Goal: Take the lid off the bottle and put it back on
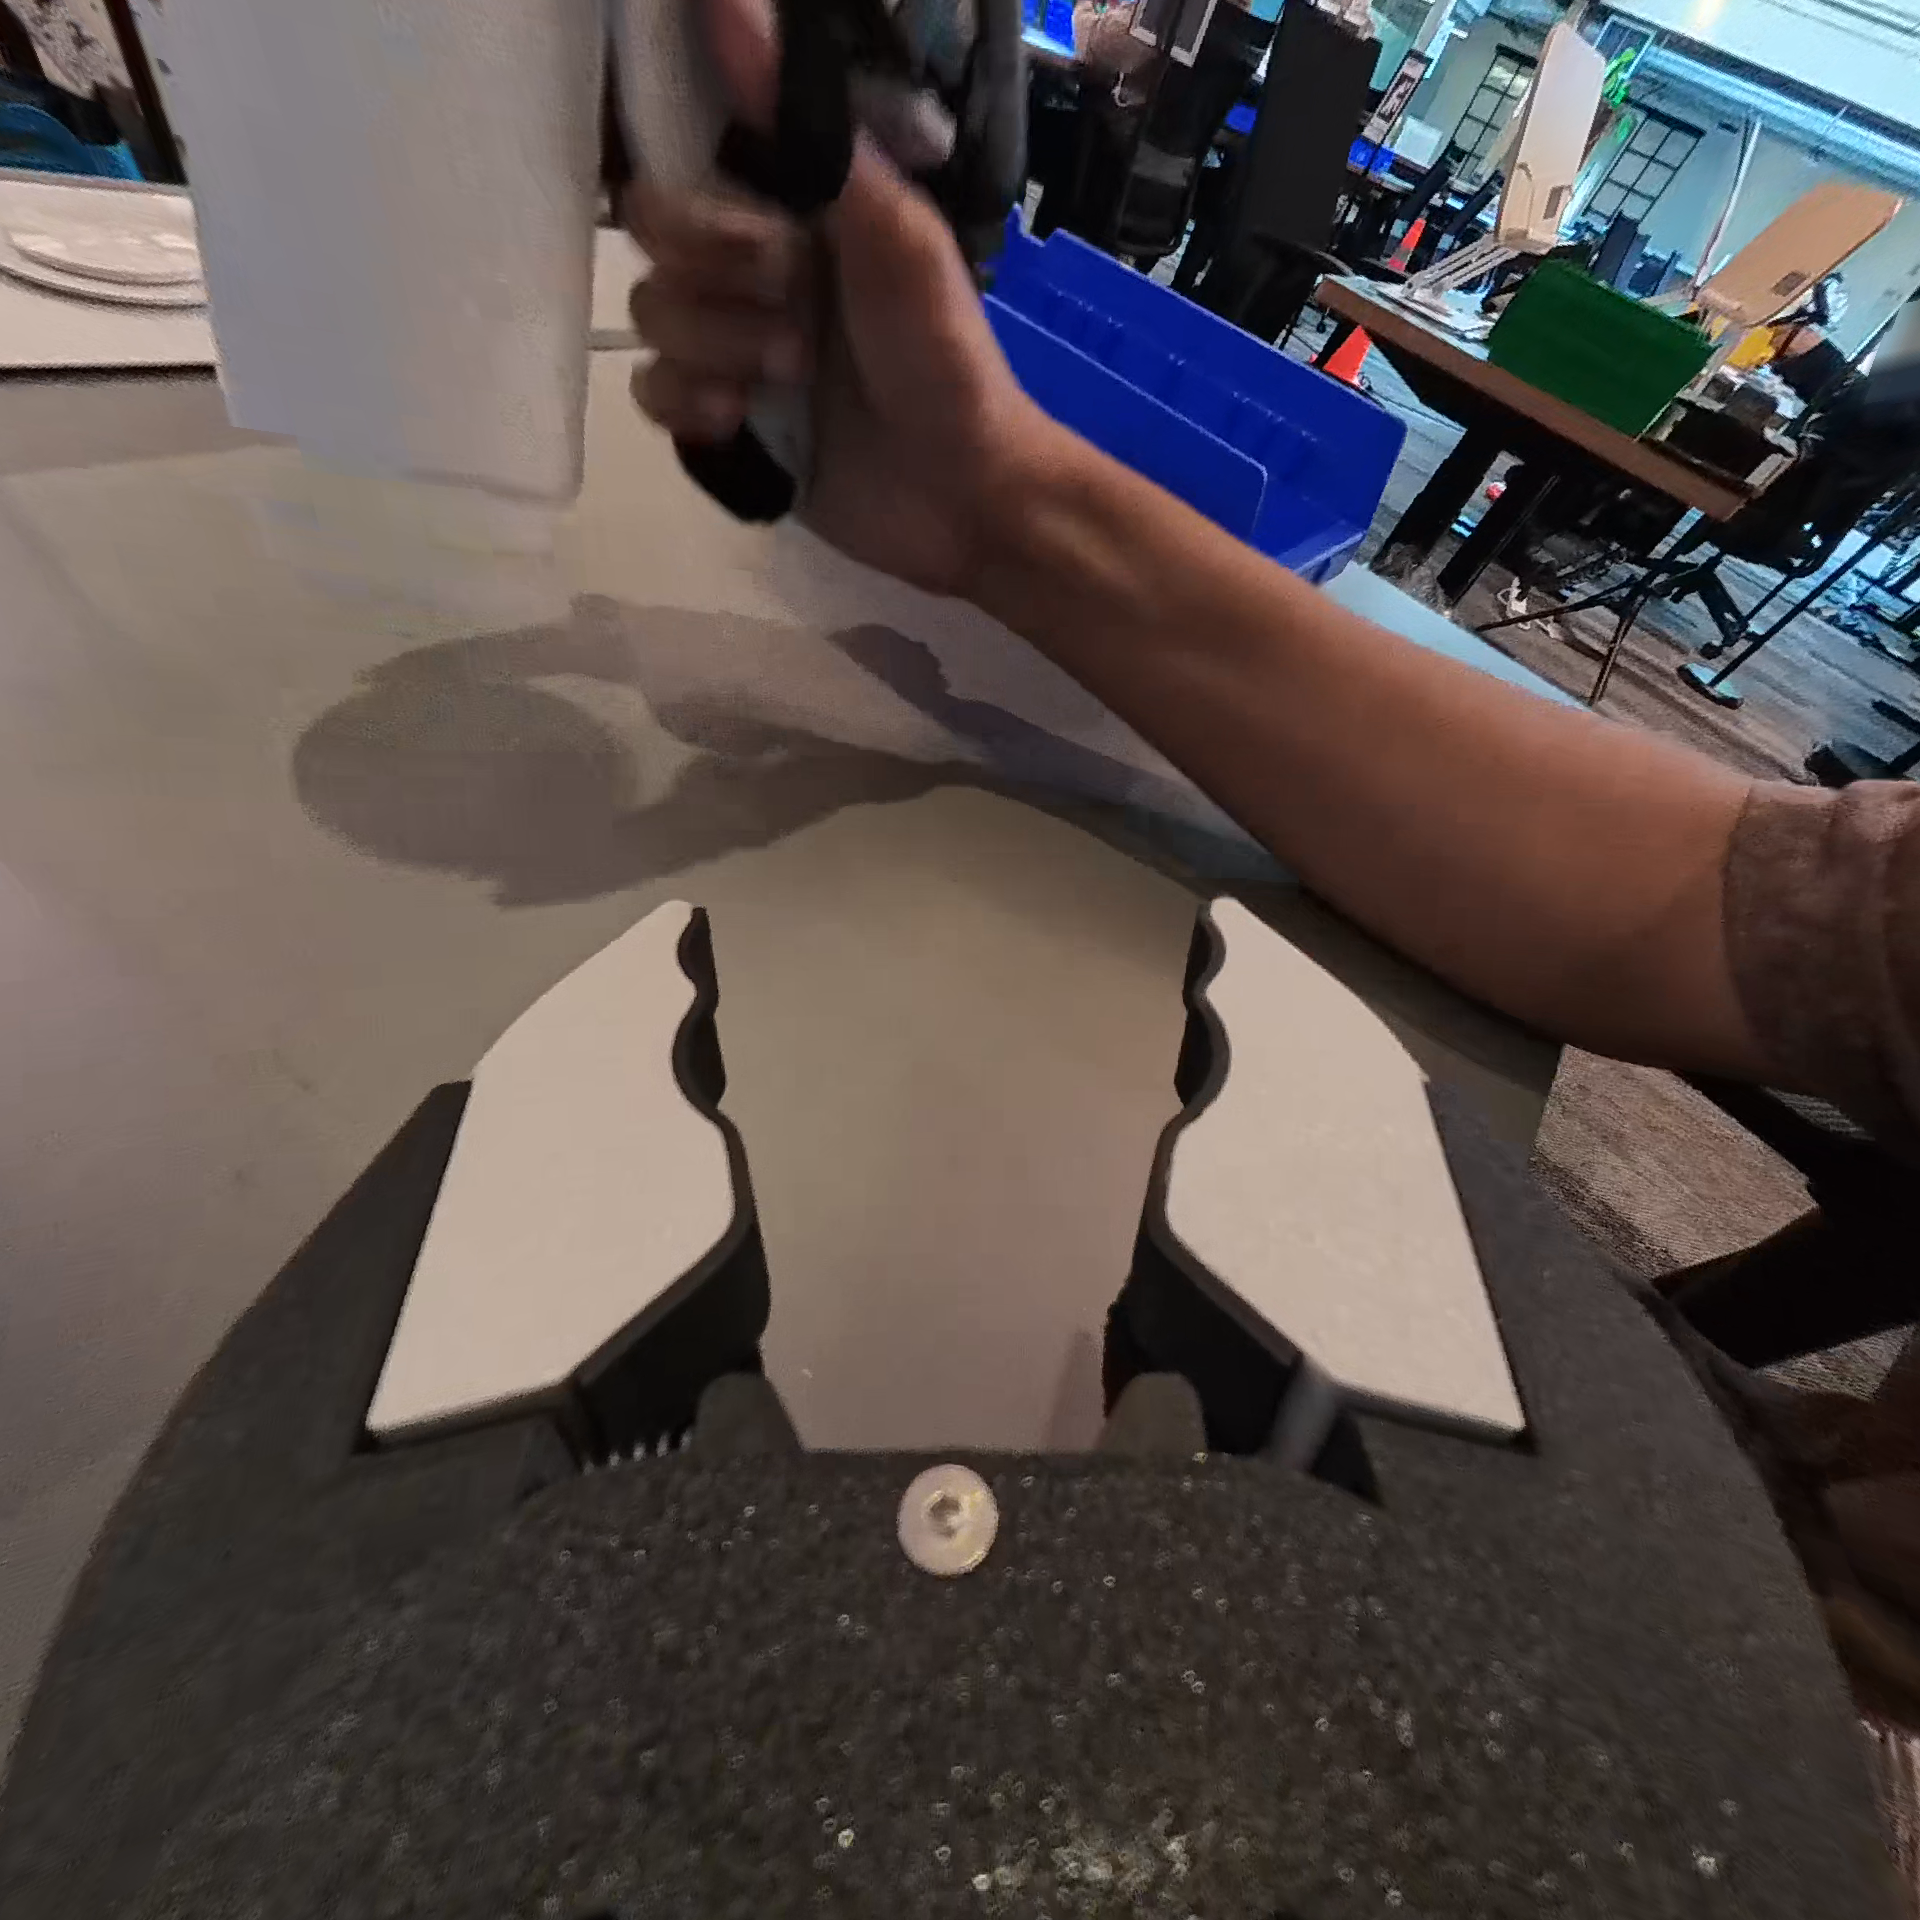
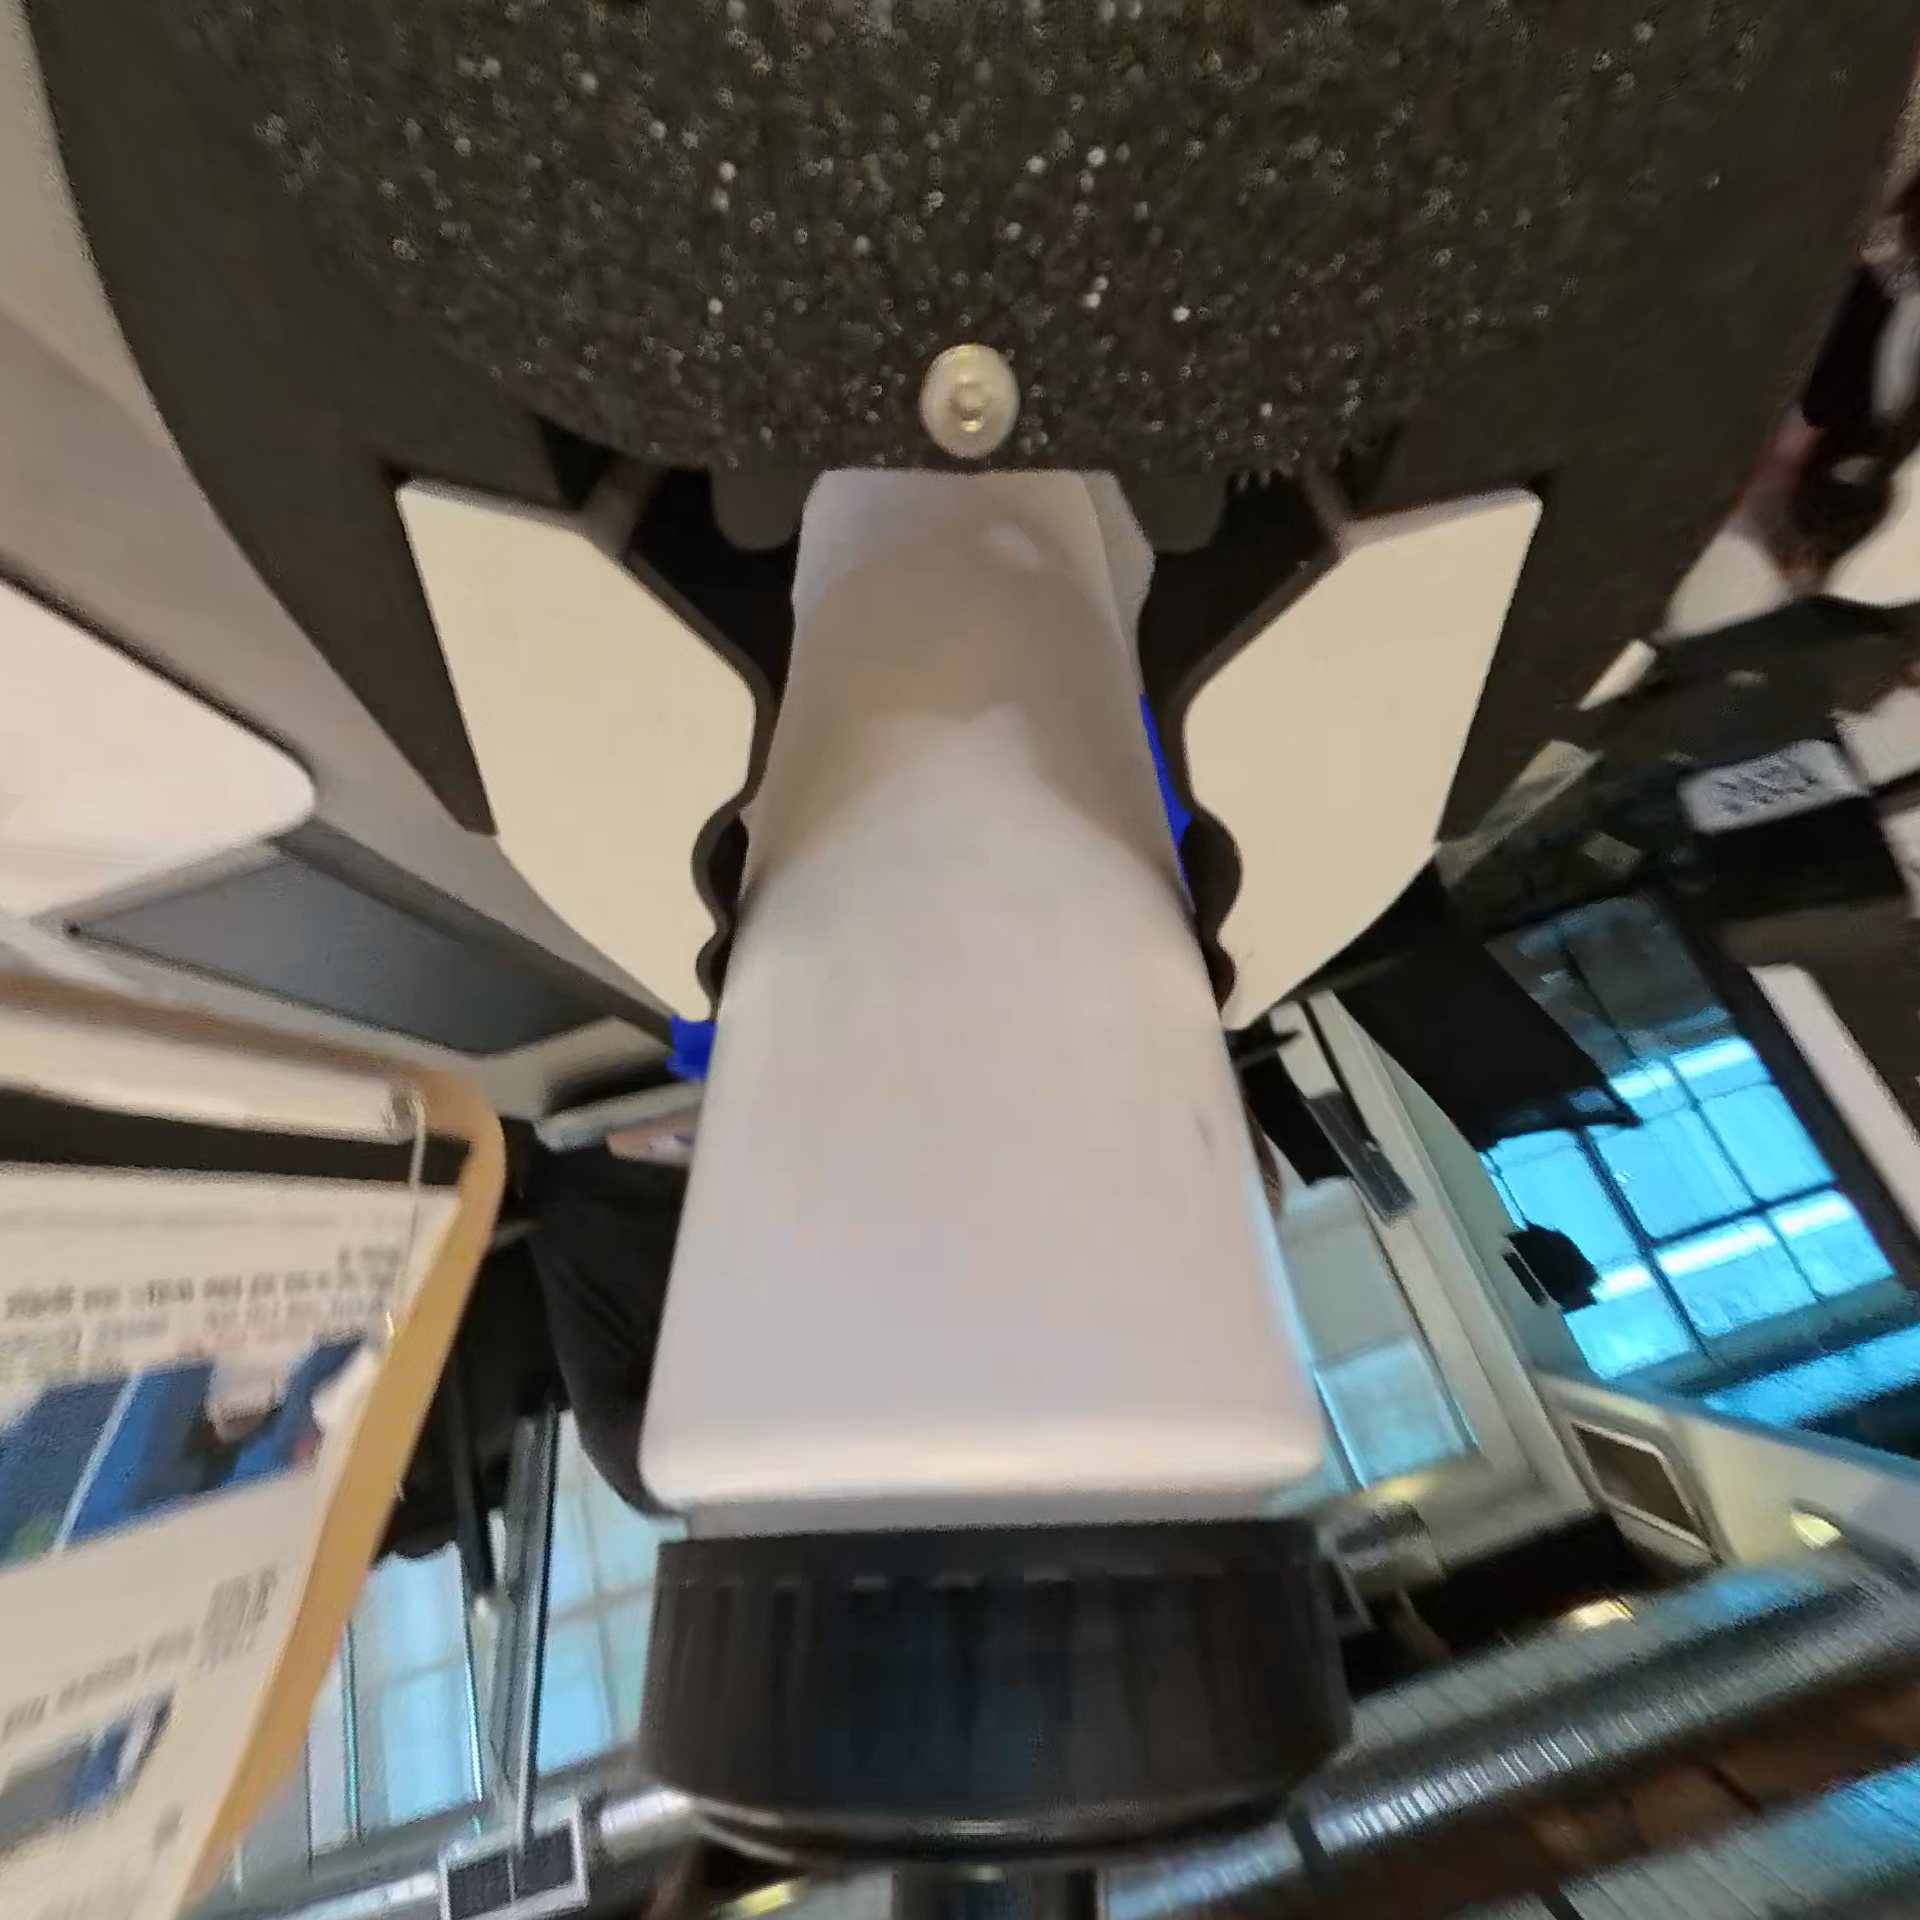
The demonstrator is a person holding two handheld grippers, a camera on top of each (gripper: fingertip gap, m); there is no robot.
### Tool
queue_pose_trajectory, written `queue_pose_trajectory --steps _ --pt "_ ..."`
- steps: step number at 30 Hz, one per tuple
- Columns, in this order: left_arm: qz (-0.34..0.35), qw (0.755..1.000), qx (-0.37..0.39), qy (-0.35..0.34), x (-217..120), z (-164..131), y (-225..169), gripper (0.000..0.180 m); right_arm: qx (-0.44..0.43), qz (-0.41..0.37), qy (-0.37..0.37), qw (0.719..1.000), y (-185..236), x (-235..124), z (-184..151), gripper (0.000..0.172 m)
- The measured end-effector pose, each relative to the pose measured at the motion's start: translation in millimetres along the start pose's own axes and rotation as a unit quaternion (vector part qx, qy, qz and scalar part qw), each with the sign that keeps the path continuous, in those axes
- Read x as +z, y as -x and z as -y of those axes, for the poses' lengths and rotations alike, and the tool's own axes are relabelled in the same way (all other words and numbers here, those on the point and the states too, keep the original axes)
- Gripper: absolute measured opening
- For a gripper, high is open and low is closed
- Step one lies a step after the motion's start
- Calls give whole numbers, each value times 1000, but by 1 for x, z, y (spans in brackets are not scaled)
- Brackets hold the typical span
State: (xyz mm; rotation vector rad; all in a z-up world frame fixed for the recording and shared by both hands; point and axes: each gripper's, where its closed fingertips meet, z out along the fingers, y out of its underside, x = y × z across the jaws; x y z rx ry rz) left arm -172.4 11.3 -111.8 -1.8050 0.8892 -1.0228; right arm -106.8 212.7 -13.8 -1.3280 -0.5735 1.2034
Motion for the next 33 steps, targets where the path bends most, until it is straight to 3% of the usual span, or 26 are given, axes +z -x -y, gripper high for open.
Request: queue_pose_trajectory --steps 6,9,14,19,22,25,28,33 --pt "-1 999 2 34 8 -10 4 85 -29 104 -99 989 91 -25 96 84" --pt "-11 999 -3 38 10 -12 1 85 -51 119 -115 985 129 -37 133 84" --pt "-28 999 -14 44 12 -14 -7 84 -109 52 -76 990 160 -69 173 84" --pt "-29 998 -14 59 15 -19 -10 84 -107 -78 -24 991 149 -124 202 84" --pt "-38 997 -29 67 16 -23 -12 84 -91 -174 17 980 128 -163 207 84" --pt "-45 996 -44 66 16 -23 -13 83 -76 -289 75 951 94 -204 198 84" --pt "-47 995 -53 68 17 -23 -12 83 -65 -392 148 906 57 -240 174 84" --pt "-55 994 -64 69 17 -24 -13 83 -22 -528 278 802 1 -291 111 84"
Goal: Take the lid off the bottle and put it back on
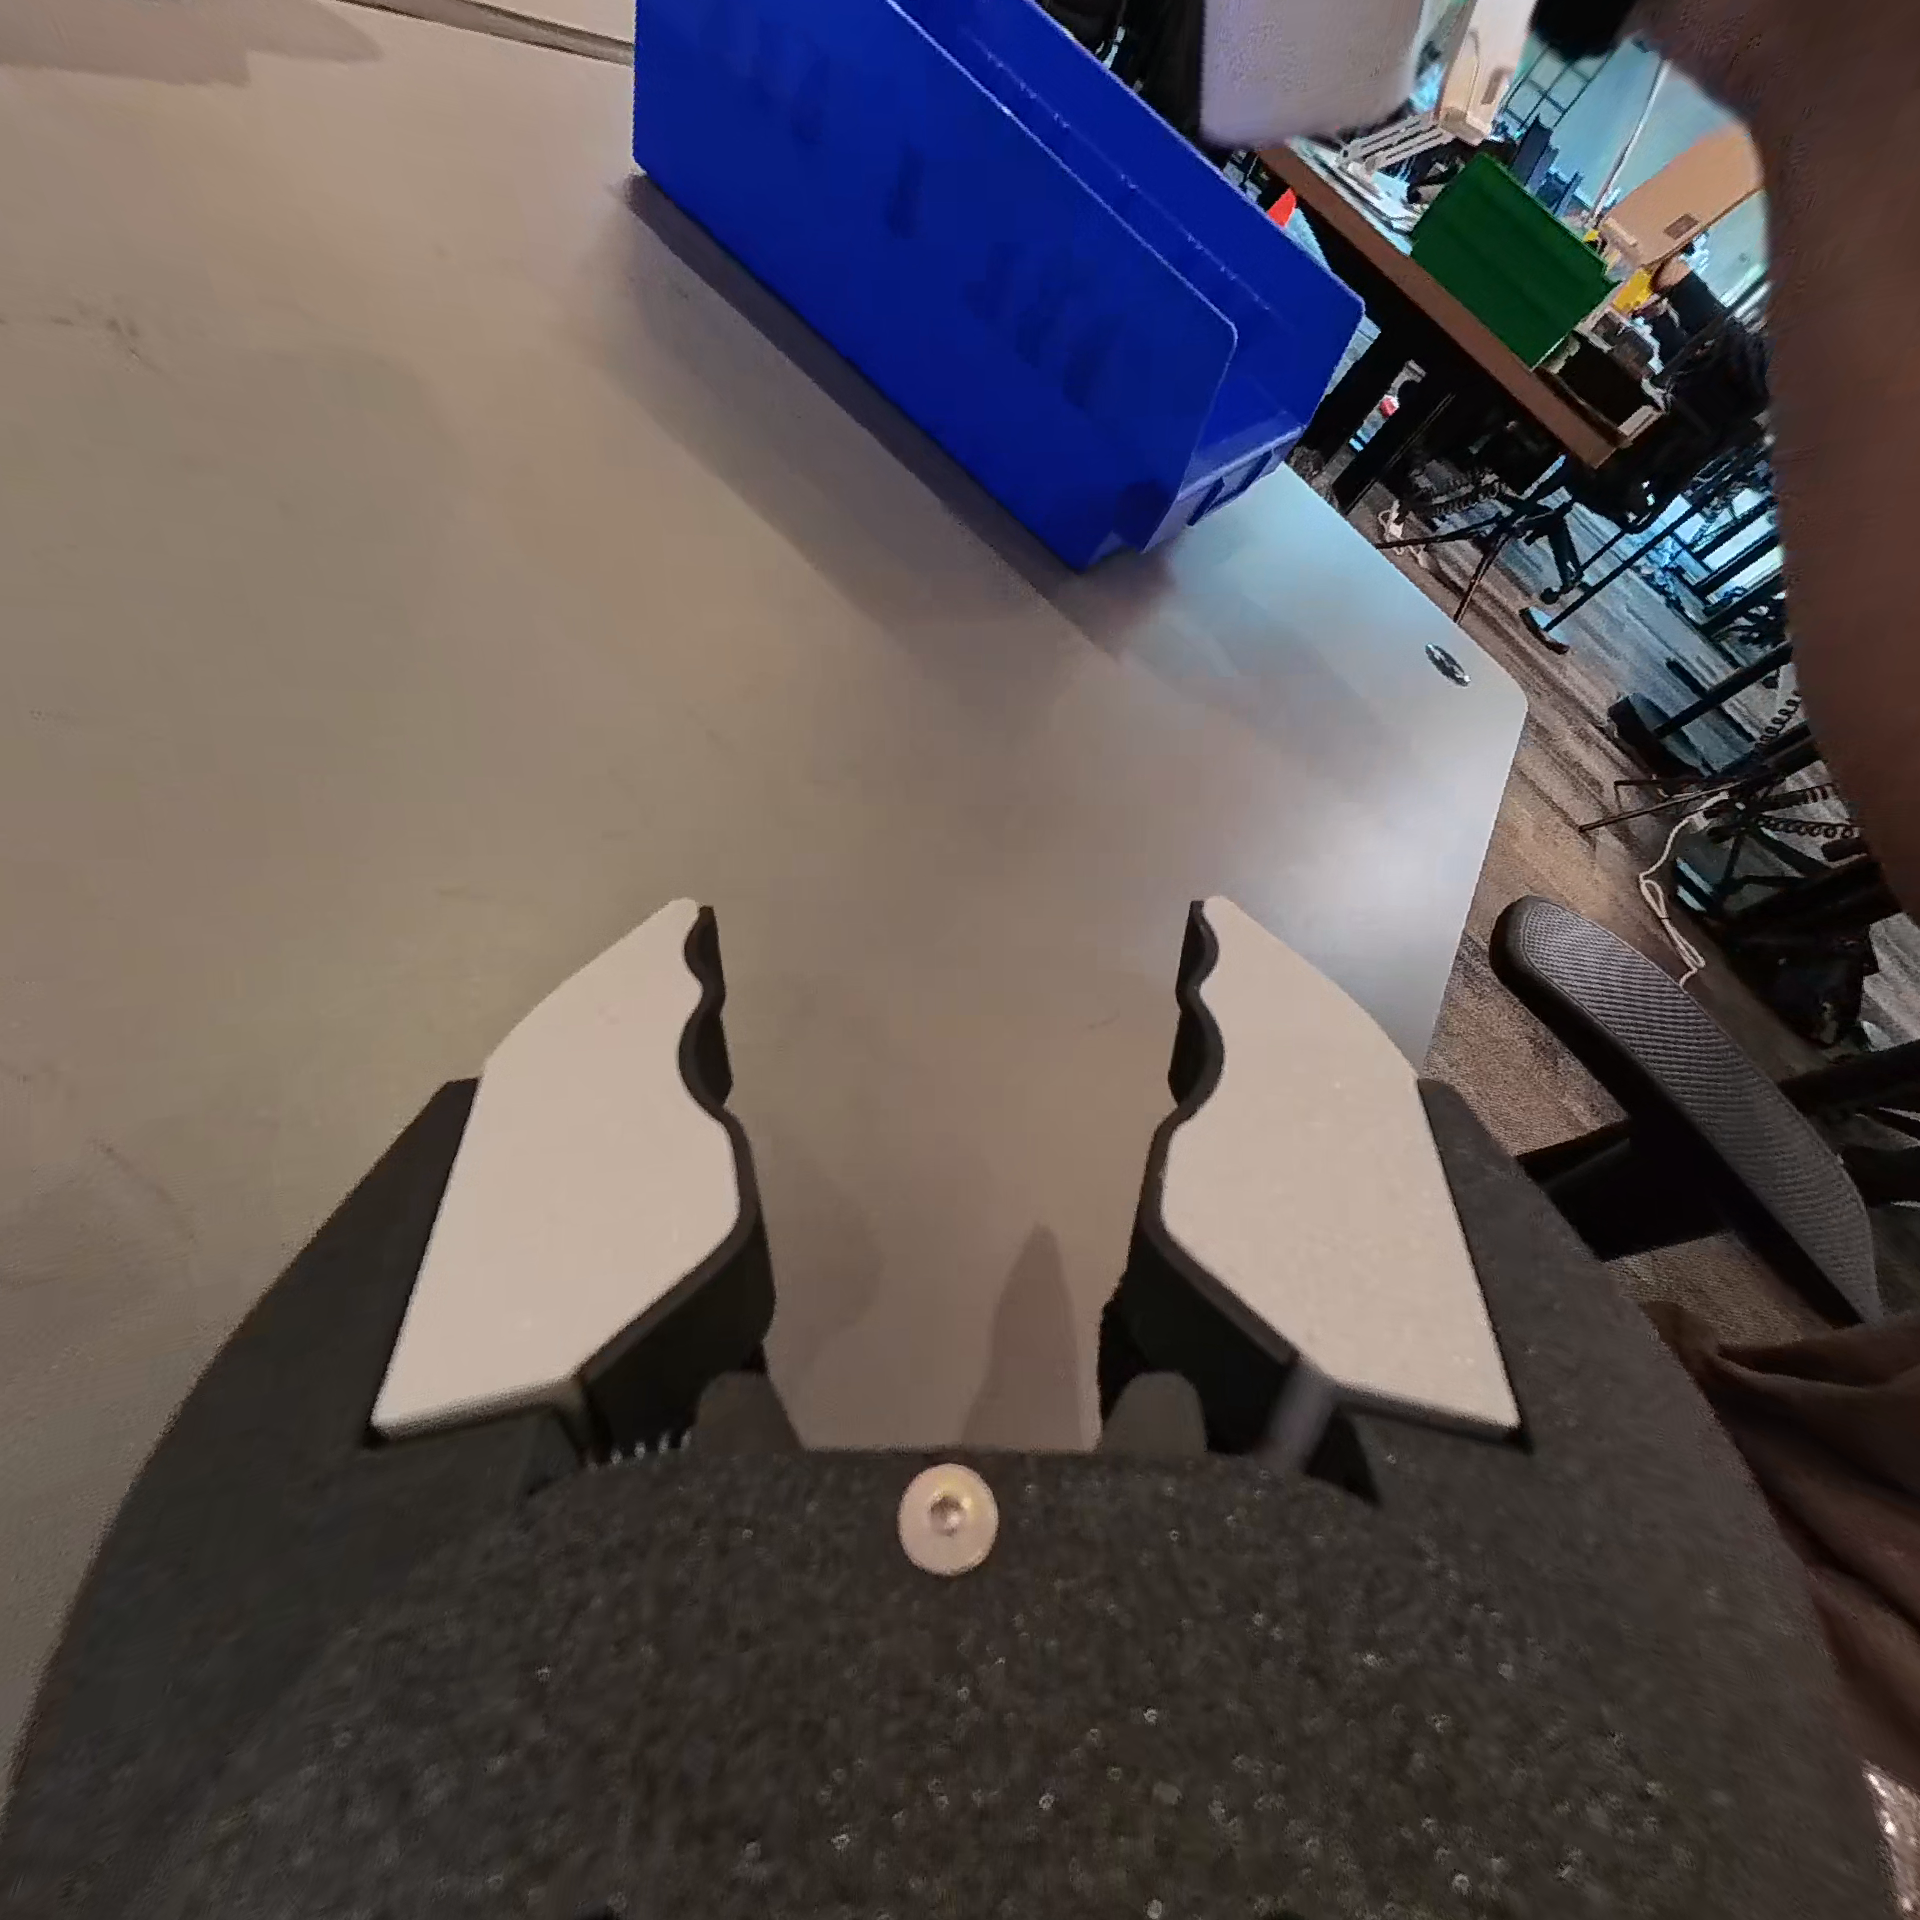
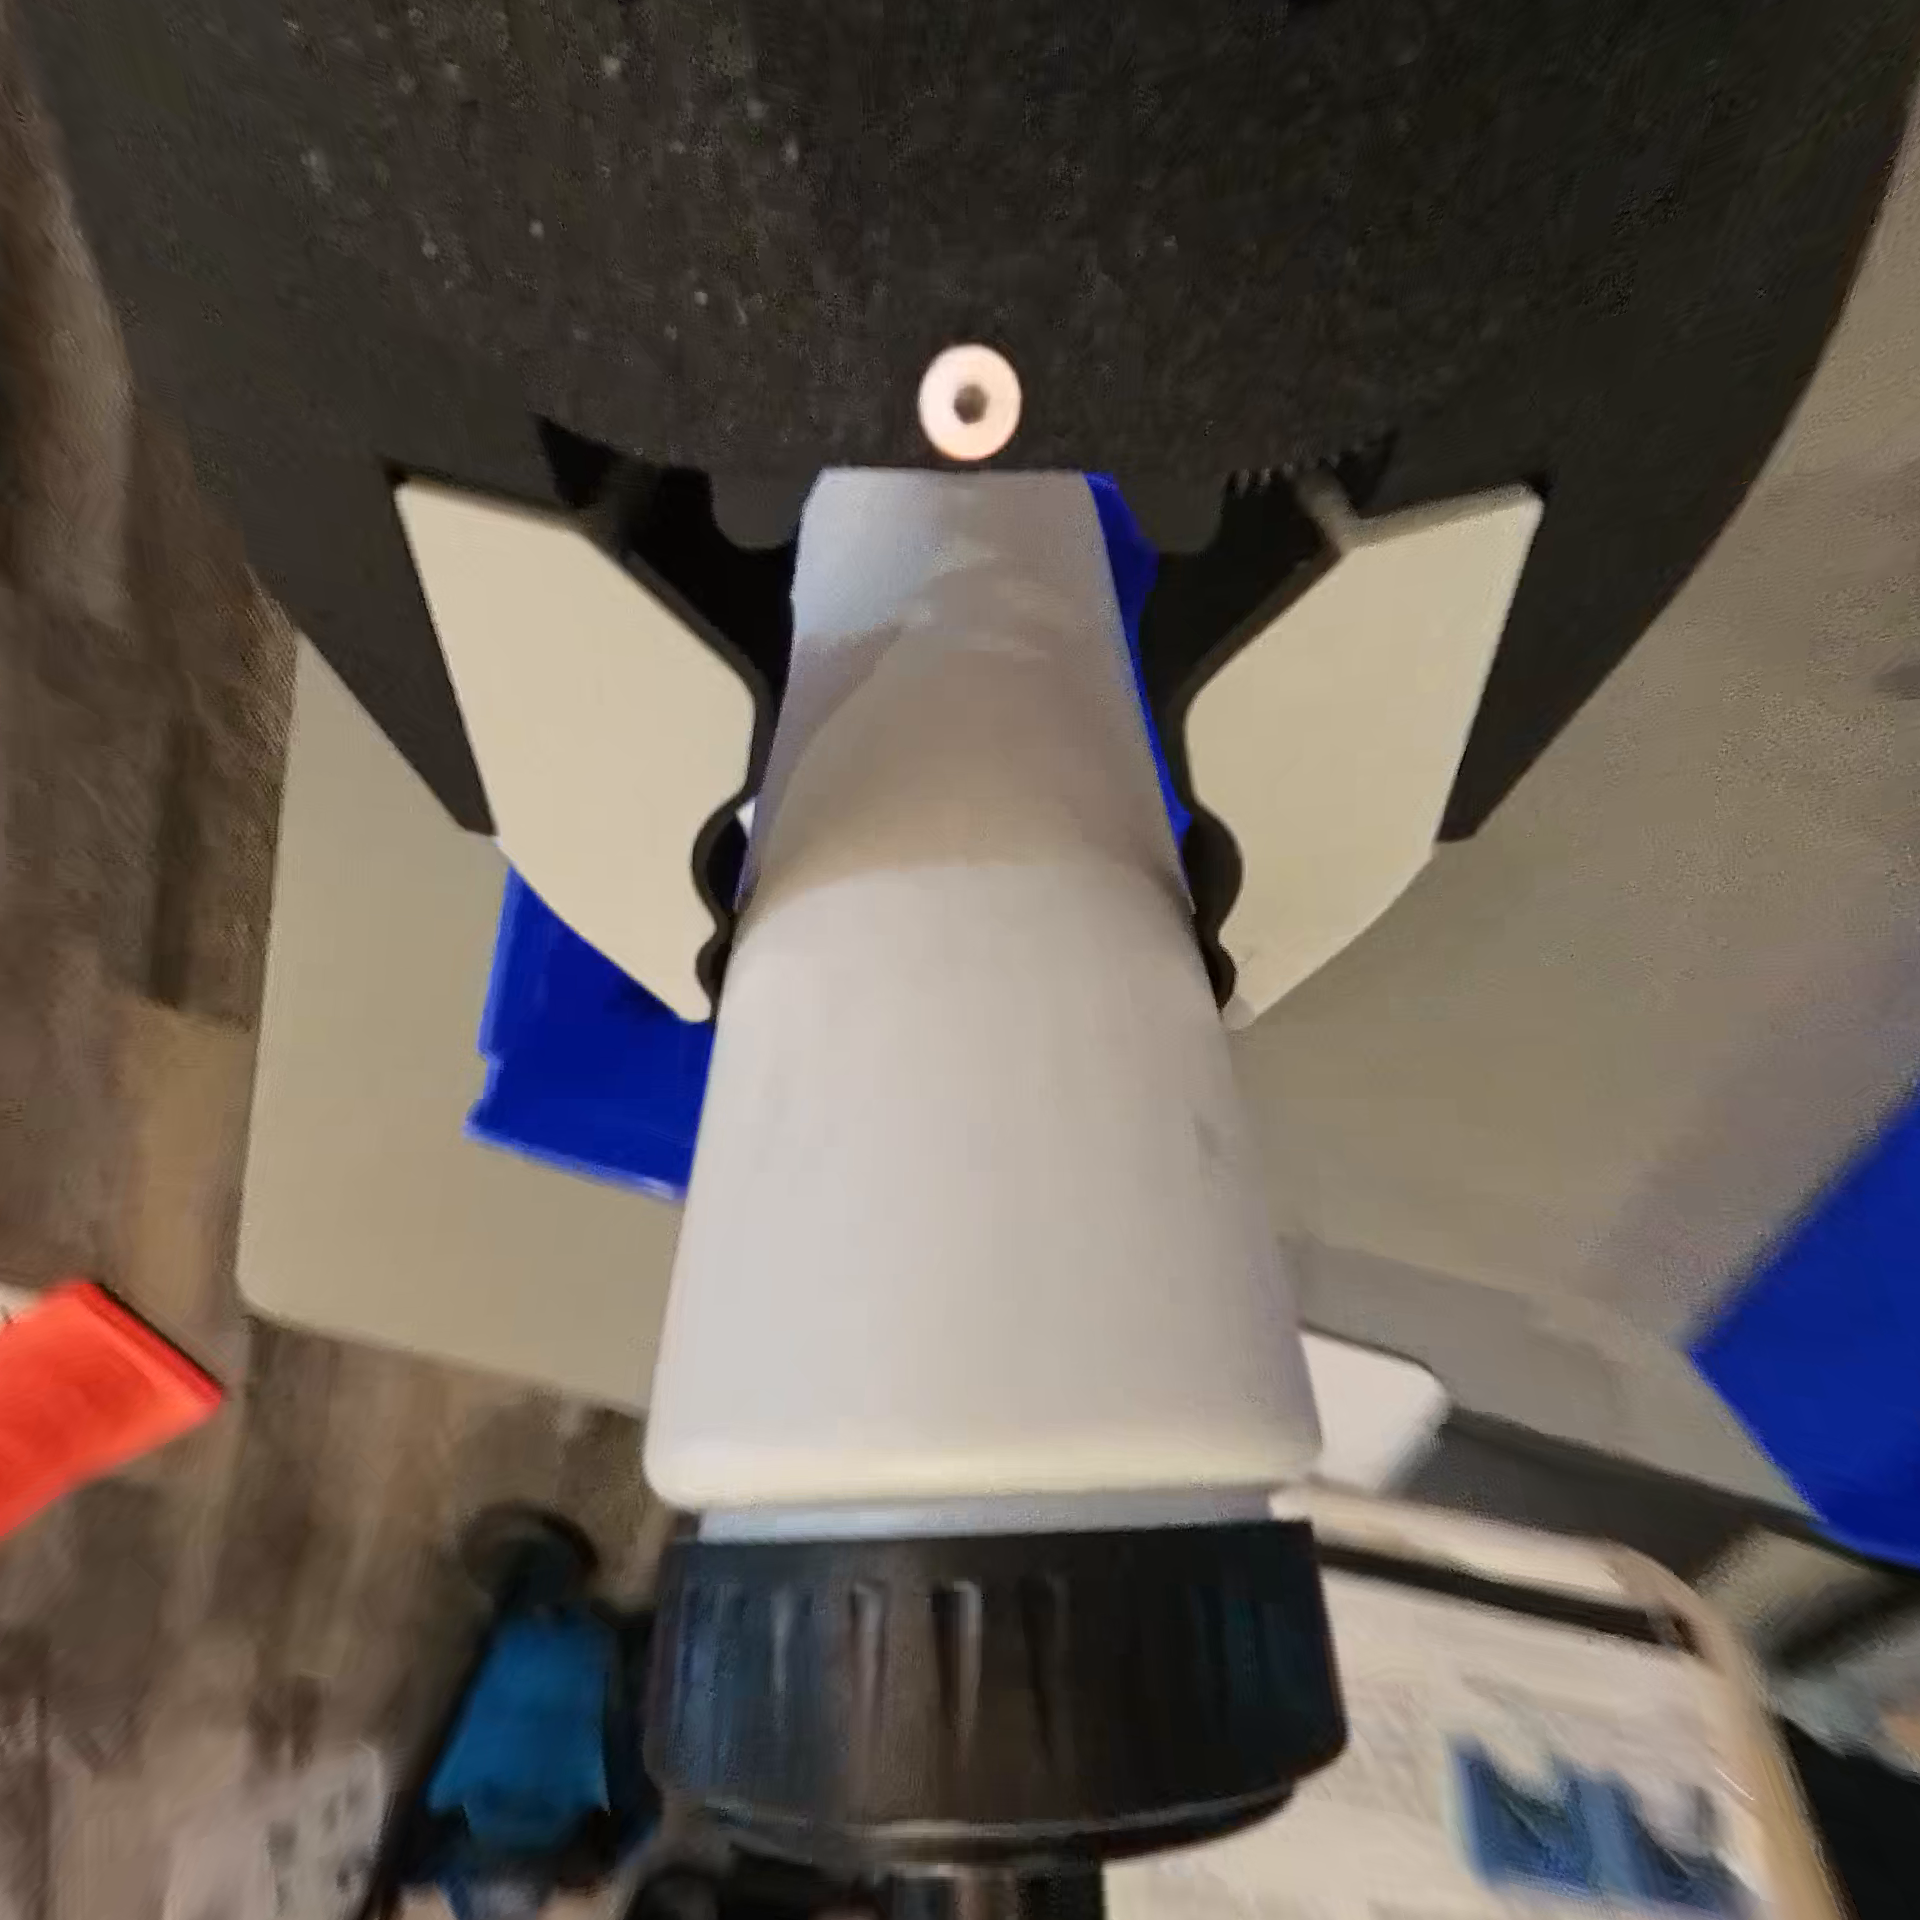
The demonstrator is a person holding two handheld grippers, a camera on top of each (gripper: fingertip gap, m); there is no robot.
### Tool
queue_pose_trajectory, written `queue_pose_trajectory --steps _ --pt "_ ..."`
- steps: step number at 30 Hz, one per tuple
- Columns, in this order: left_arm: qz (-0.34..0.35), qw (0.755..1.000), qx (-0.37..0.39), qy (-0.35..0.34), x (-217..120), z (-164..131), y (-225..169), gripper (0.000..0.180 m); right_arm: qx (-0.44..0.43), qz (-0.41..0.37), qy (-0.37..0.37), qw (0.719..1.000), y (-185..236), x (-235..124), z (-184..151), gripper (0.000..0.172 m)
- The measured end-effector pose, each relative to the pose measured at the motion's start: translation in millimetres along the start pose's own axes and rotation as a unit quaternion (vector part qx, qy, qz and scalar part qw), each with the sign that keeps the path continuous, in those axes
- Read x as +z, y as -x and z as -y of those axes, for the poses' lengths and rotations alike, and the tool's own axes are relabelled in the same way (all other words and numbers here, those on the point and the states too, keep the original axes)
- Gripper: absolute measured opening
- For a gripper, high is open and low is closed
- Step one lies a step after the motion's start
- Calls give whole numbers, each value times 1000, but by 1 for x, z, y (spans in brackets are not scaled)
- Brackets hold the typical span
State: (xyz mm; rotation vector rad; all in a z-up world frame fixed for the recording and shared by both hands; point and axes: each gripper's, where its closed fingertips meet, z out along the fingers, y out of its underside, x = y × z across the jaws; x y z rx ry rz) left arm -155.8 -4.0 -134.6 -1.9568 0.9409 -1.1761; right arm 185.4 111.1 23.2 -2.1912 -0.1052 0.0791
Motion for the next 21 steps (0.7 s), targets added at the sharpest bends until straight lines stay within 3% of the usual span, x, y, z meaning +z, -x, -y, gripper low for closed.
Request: queue_pose_trajectory --steps 5,10,16,21 --pt "1 1000 1 6 0 -2 0 83 10 -56 132 990 -18 55 -50 84" --pt "-1 1000 -7 22 3 -8 3 84 34 -92 262 960 -38 93 -94 84" --pt "4 1000 -15 26 1 -9 8 84 78 -80 386 916 -51 110 -142 84" --pt "1 999 -28 24 0 -9 12 84 89 -66 425 898 -58 111 -166 85"
